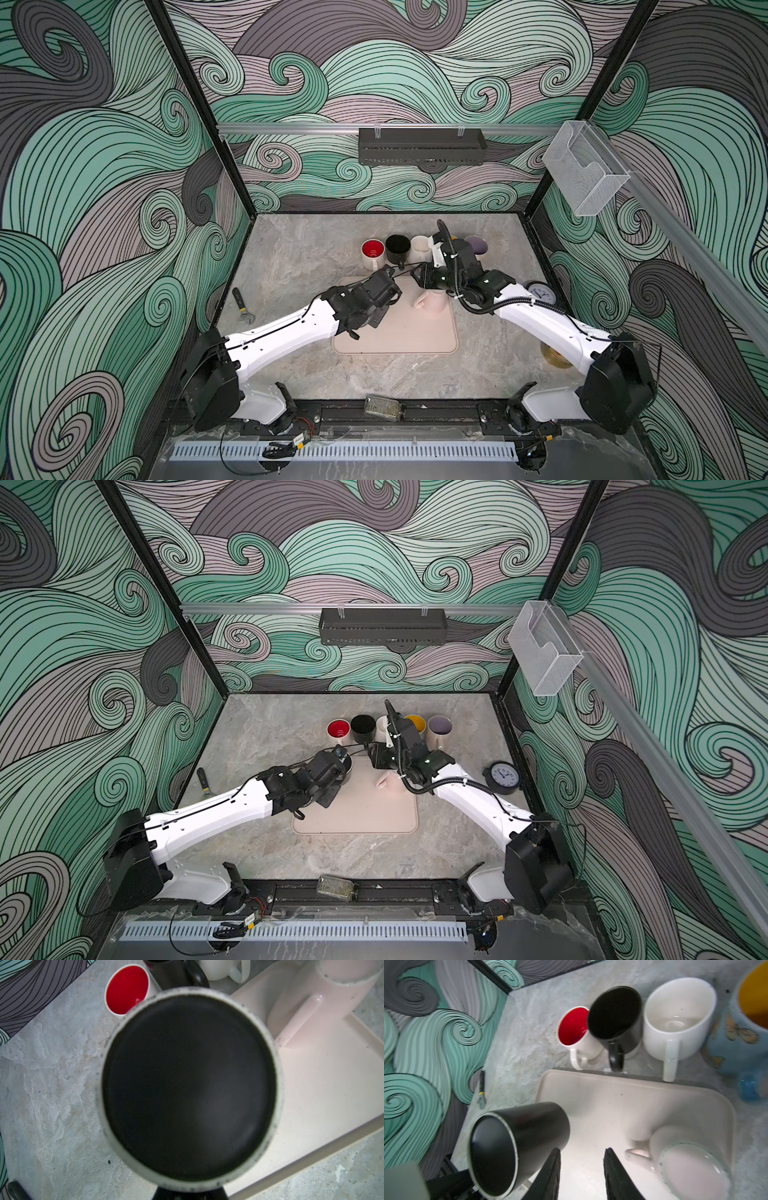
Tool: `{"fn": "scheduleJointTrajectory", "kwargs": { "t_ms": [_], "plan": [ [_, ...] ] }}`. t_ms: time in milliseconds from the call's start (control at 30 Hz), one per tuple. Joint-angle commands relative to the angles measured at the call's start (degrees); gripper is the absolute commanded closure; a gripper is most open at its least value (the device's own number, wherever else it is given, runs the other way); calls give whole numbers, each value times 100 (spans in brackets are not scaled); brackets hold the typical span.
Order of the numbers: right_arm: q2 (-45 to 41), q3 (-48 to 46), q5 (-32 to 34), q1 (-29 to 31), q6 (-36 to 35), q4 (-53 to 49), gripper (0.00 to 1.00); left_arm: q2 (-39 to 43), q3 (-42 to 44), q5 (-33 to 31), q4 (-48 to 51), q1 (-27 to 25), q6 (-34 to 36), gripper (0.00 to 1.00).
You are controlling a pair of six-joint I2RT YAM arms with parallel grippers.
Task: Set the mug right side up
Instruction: 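Lift the dark grey mug and swing it toward the right gripper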
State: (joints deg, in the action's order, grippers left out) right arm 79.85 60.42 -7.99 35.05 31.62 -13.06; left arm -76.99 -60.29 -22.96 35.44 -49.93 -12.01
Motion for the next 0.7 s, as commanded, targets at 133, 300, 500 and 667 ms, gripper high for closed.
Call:
{"fn": "scheduleJointTrajectory", "kwargs": {
  "t_ms": [133,300,500,667],
  "plan": [
    [80,-79,259,-361,432,-33,63,1672,565,1324,-2089,1176,-905,100],
    [92,-151,-17,-361,541,218,63,1907,685,2158,-2371,1768,-1342,100],
    [65,-382,-808,-363,812,937,63,2082,1009,3372,-3264,2488,-2217,100],
    [48,-652,-1510,-369,1150,1809,61,1967,1349,4243,-4508,2900,-3091,100]
  ]
}}
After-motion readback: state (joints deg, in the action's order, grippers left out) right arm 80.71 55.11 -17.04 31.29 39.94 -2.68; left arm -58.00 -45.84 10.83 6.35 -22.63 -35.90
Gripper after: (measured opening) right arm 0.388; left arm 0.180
